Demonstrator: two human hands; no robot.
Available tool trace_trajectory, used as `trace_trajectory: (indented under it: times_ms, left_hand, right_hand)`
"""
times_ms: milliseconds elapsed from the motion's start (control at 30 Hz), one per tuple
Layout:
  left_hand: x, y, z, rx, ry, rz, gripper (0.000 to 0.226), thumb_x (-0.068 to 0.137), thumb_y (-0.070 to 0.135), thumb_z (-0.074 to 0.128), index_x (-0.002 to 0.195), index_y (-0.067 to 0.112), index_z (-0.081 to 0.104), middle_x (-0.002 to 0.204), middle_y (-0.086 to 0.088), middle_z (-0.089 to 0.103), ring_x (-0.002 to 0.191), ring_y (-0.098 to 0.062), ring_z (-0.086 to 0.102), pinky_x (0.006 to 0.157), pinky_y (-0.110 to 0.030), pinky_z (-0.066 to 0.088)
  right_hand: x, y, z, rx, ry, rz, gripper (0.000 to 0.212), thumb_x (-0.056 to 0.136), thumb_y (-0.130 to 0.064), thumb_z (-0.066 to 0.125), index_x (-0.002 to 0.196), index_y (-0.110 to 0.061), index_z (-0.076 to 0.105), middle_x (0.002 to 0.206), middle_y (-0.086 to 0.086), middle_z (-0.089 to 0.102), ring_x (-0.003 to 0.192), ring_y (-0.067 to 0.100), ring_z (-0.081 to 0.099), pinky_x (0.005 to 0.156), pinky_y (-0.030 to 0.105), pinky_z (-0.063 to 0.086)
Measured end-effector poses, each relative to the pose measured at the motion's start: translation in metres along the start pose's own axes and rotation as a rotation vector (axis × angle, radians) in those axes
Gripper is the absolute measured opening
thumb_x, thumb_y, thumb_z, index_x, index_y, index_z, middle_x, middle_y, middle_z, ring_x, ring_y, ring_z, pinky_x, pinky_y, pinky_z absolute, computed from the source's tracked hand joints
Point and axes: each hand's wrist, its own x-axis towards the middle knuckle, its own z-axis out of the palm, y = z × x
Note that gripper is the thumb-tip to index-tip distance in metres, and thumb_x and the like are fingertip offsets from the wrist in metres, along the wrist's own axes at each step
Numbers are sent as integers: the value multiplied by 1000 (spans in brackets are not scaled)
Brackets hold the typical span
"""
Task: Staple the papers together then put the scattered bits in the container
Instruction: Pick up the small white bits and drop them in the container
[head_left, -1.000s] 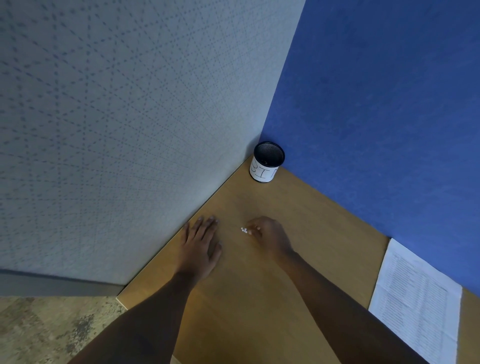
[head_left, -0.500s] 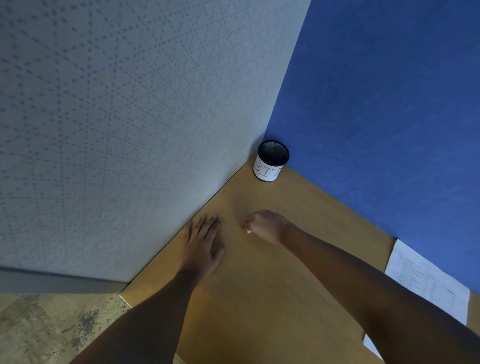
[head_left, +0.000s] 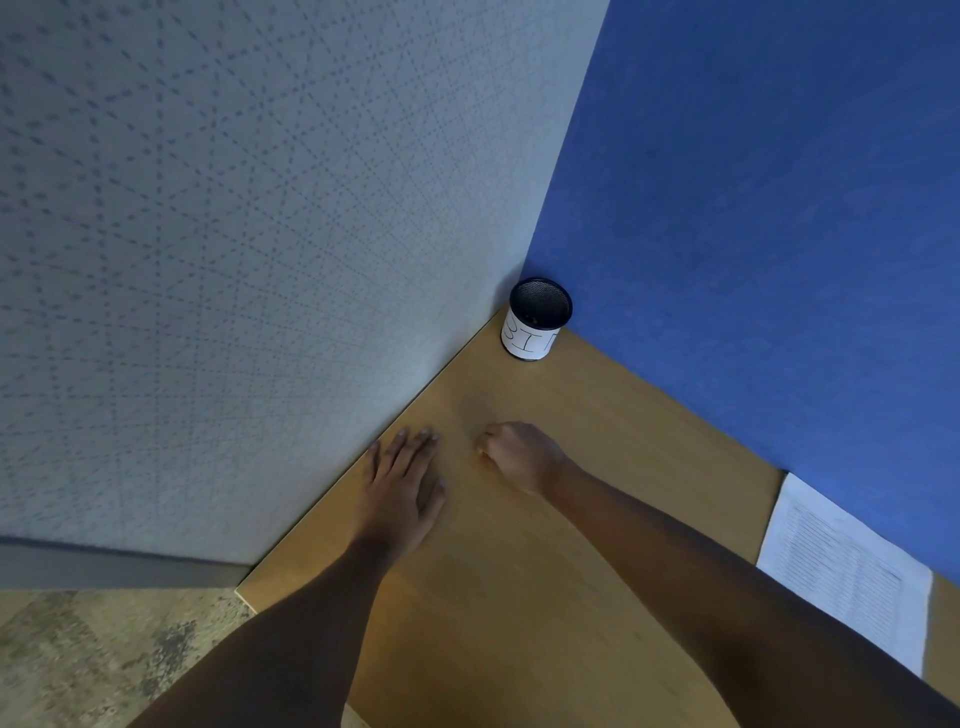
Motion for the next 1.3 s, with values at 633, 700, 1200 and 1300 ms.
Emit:
trace_trajectory:
  times_ms: [633, 700, 1200, 1300]
  left_hand:
    - [-1, 3, -3, 2, 7, -1, 60, 96, 47, 35, 150, 23, 31, 155, 6, 33, 148, -16, 15, 120, -46, 5]
    - [-1, 2, -2, 4, 5, 0, 60, 96, 47, 34, 150, 22, 31, 155, 5, 34, 148, -17, 16, 120, -47, 6]
    - [-1, 1, -3, 5, -18, -10, 60, 97, 48, 33, 151, 24, 28, 157, 7, 30, 149, -14, 11, 120, -46, 4]
    - [-1, 2, -3, 2, -18, -8, 60, 97, 49, 31, 151, 24, 28, 157, 7, 29, 149, -15, 12, 120, -47, 4]
  right_hand:
    - [1, 22, -22, 1421, 239, 726, 16, 71, 9, 71, 63, -4, 65, 70, 2, 66, 64, 14, 63, 61, 23, 56]
    - [6, 27, -37, 1517, 292, 753, 7, 75, 6, 72, 80, 3, 68, 76, 3, 68, 64, 10, 65, 62, 19, 56]
    - [55, 105, -126, 892, 513, 888, 13, 71, 4, 61, 76, 4, 73, 72, 10, 64, 66, 16, 58, 54, 23, 47]
    - [61, 106, -128, 750, 498, 862, 19, 74, 5, 62, 86, -2, 76, 87, 12, 72, 76, 20, 64, 66, 31, 57]
